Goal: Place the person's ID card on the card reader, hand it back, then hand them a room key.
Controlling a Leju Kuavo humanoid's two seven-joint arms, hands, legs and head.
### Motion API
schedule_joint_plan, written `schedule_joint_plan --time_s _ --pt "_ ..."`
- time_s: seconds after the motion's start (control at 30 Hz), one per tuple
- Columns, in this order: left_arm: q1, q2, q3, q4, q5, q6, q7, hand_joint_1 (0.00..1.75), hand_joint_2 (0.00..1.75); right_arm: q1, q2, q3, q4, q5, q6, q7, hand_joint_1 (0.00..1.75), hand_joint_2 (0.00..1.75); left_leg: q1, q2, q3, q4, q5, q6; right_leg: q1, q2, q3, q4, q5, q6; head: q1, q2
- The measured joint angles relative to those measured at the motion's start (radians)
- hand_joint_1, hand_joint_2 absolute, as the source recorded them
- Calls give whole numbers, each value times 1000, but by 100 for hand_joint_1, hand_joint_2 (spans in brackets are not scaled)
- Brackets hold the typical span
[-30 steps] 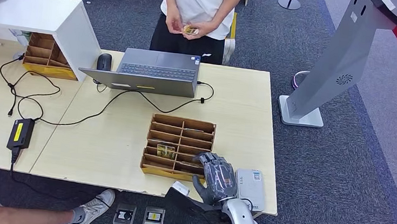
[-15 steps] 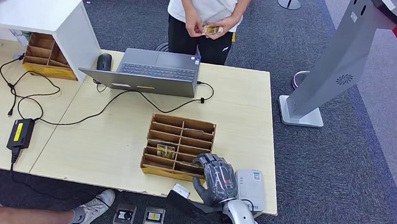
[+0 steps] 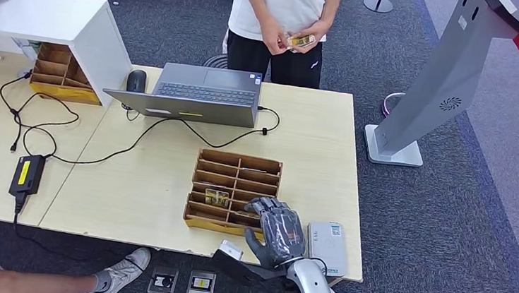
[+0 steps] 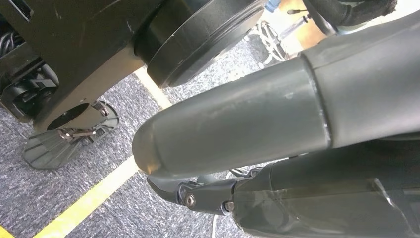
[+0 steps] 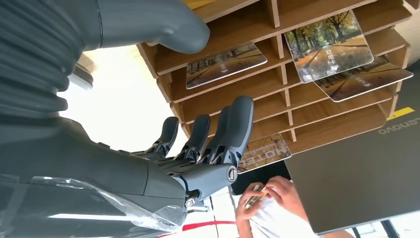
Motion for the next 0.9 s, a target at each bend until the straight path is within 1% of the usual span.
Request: schedule_joint_plan --time_s 0.9 --pt "-1 -1 6 -2 -17 -2 11 0 0 -9 24 1 31 -20 -18 -8 72 175 0 0 0 0 0 0 0 0 0 0 0 0 0 0"
